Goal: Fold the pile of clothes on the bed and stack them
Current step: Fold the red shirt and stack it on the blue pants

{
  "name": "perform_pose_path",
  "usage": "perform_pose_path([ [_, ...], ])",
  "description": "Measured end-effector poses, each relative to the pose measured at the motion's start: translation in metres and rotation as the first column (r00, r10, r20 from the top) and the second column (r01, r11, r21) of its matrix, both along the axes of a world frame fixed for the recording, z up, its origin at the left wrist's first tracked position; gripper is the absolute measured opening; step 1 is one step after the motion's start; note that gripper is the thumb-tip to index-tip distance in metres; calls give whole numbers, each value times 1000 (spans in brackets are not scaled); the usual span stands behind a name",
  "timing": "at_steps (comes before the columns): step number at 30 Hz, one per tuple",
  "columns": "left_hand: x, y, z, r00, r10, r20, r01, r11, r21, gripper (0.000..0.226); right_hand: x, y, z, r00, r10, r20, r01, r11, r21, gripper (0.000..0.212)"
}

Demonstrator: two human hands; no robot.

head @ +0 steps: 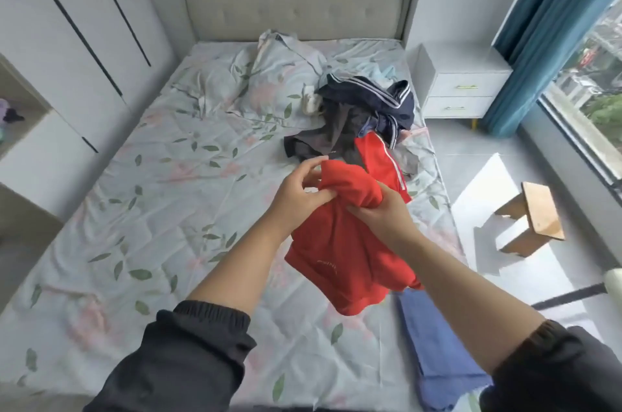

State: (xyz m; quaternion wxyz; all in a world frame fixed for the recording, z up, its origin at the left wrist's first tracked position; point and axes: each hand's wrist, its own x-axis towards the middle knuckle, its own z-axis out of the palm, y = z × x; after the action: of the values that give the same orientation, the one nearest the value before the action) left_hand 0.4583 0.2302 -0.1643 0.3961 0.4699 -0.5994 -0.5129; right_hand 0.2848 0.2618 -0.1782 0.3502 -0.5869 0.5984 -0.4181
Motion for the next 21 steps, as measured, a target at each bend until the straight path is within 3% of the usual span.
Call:
perform_pose_path([
  [3,-35,-7,0,969,-186,165,182,982,41,61,-41,7,19,997,-74,21,74,997,-14,21],
  [5,-60,-12,-3,910,-321,262,301,947,113,55,-64,9,29,991,-124,44,126,992,-28,18],
  [8,-99,-16,-8,865,-340,368,335,939,80,45,-101,9,40,978,-199,71,202,978,-43,16],
  [11,-138,-21,-10,882,-288,372,290,956,52,27,-148,6,40,963,-263,55,263,965,6,12],
  [16,-229,-28,-12,907,-140,398,113,990,90,17,-249,-9,16,947,-314,73,304,944,127,12],
  [21,-351,-29,-12,925,78,372,-132,984,122,10,-372,-23,-17,941,-276,194,216,935,281,40],
])
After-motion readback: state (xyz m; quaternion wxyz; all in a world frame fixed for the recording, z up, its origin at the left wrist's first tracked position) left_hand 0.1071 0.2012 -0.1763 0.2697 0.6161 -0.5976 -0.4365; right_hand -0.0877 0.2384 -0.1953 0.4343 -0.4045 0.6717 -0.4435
